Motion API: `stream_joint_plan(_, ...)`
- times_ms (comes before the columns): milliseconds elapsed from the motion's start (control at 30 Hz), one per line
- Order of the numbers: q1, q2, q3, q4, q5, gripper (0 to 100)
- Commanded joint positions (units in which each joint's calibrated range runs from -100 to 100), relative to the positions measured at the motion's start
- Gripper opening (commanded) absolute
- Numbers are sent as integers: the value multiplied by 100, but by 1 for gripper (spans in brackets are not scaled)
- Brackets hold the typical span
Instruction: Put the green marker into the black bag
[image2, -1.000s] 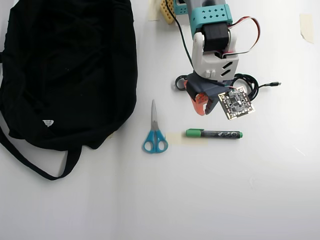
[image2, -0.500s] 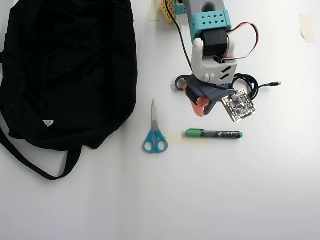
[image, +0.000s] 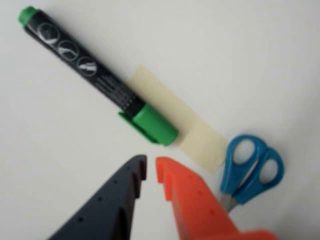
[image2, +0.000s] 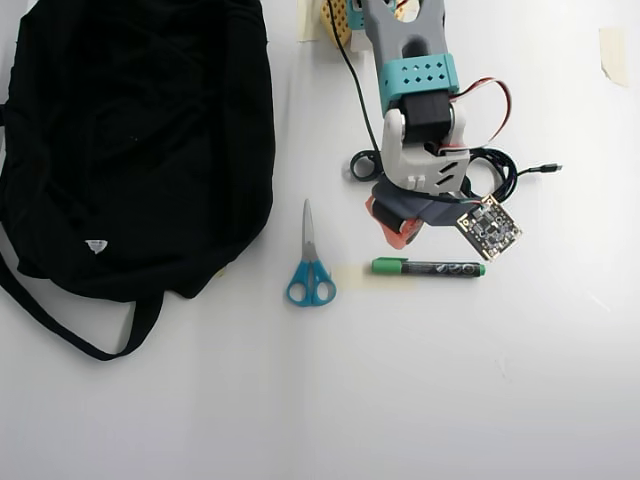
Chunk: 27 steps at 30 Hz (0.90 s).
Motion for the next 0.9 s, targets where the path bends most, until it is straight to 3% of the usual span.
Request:
stream_joint_plan(0,17,211,-818,-1,97,2)
stream_joint_plan(500,-65,1223,-2183,731,218,2)
stream_joint_plan(867,-185,1273,-2120,887,784,2)
